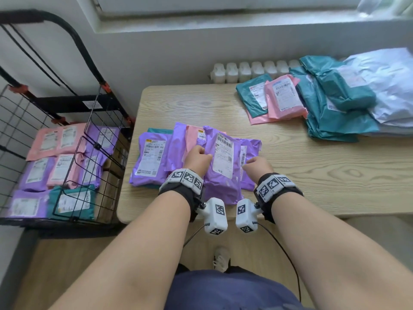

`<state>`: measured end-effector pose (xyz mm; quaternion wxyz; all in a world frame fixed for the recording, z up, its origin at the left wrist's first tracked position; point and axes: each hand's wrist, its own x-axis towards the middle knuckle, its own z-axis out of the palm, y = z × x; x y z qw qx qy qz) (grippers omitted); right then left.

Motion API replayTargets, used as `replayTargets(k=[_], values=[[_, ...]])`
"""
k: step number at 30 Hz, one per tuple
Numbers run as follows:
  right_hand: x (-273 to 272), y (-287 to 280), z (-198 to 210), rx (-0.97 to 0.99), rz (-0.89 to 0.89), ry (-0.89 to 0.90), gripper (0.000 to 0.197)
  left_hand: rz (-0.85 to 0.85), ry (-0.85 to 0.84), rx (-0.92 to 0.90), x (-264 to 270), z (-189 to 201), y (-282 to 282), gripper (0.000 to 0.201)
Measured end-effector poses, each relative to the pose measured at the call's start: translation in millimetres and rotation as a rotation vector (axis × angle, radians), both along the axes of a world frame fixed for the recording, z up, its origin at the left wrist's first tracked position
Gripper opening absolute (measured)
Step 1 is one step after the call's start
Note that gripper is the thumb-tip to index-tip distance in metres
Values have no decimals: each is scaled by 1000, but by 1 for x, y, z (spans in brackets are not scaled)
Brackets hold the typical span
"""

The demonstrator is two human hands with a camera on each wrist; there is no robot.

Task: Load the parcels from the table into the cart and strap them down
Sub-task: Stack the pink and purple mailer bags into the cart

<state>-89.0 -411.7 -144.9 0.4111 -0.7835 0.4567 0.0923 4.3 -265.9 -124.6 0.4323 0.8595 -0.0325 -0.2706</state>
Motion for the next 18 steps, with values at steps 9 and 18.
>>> replayTargets(k=[9,18], values=[[46,53,37,183,-67,-266,18,282,151,-336,55,-11,67,30],[111,226,56,265,158,-186,4,383,-8,-256,71,41,256,33]])
